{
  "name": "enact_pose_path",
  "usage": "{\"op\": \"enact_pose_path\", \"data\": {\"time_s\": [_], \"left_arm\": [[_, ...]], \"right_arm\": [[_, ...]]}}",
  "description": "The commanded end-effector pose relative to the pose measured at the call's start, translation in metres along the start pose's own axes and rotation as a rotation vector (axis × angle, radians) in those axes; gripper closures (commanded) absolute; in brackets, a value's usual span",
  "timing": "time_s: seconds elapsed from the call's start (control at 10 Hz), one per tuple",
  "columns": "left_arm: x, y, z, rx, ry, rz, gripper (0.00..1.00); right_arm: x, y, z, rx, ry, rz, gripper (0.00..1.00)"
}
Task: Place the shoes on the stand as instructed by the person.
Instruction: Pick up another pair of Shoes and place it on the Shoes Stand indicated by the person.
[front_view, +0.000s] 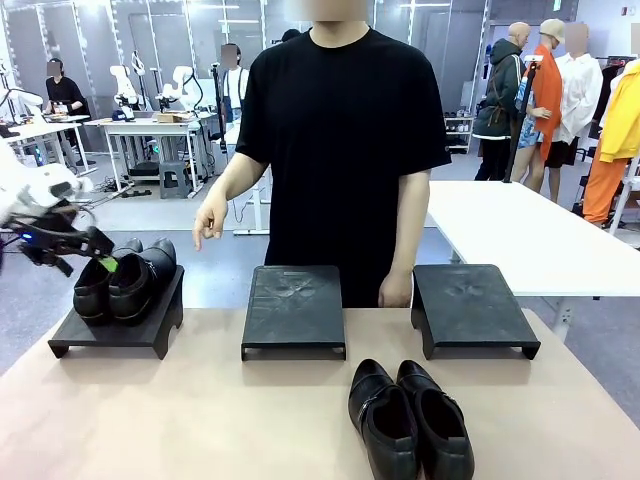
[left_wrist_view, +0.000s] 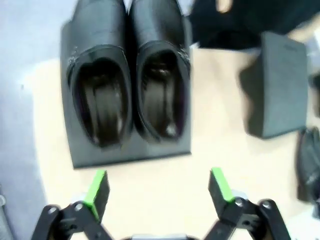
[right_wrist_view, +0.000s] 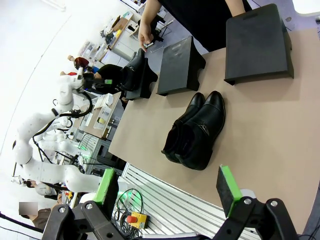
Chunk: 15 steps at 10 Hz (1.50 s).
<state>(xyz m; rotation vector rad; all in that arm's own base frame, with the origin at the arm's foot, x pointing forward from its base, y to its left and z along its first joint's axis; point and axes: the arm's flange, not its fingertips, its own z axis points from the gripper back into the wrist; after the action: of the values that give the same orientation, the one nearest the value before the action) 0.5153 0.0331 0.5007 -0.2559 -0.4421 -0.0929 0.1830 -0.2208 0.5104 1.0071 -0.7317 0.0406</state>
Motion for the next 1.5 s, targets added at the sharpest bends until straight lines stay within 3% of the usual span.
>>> {"op": "enact_pose_path", "data": {"time_s": [0.0, 0.1, 0.3, 0.7, 0.9, 1.1, 1.2, 1.4], "left_arm": [[-0.036, 0.034, 0.055, -0.202, 0.123, 0.025, 0.00], [-0.051, 0.051, 0.079, -0.326, 0.163, 0.036, 0.00], [-0.090, 0.109, 0.126, -0.605, 0.137, 0.079, 0.00], [-0.186, 0.205, 0.150, -1.014, 0.077, 0.140, 0.00], [-0.206, 0.217, 0.144, -1.048, 0.071, 0.145, 0.00], [-0.196, 0.210, 0.140, -1.017, 0.094, 0.146, 0.00], [-0.223, 0.214, 0.138, -1.043, 0.067, 0.169, 0.00], [-0.223, 0.214, 0.138, -1.043, 0.067, 0.169, 0.00]], "right_arm": [[0.000, 0.000, 0.001, 0.008, -0.005, 0.020, 0.00], [0.000, 0.000, 0.001, 0.008, -0.005, 0.020, 0.00], [0.000, 0.000, 0.001, 0.008, -0.005, 0.020, 0.00], [0.000, 0.000, 0.001, 0.008, -0.005, 0.020, 0.00], [0.000, 0.000, 0.001, 0.008, -0.005, 0.020, 0.00], [0.000, 0.000, 0.001, 0.008, -0.005, 0.020, 0.00], [0.000, 0.000, 0.001, 0.008, -0.005, 0.020, 0.00], [0.000, 0.000, 0.001, 0.008, -0.005, 0.020, 0.00]]}}
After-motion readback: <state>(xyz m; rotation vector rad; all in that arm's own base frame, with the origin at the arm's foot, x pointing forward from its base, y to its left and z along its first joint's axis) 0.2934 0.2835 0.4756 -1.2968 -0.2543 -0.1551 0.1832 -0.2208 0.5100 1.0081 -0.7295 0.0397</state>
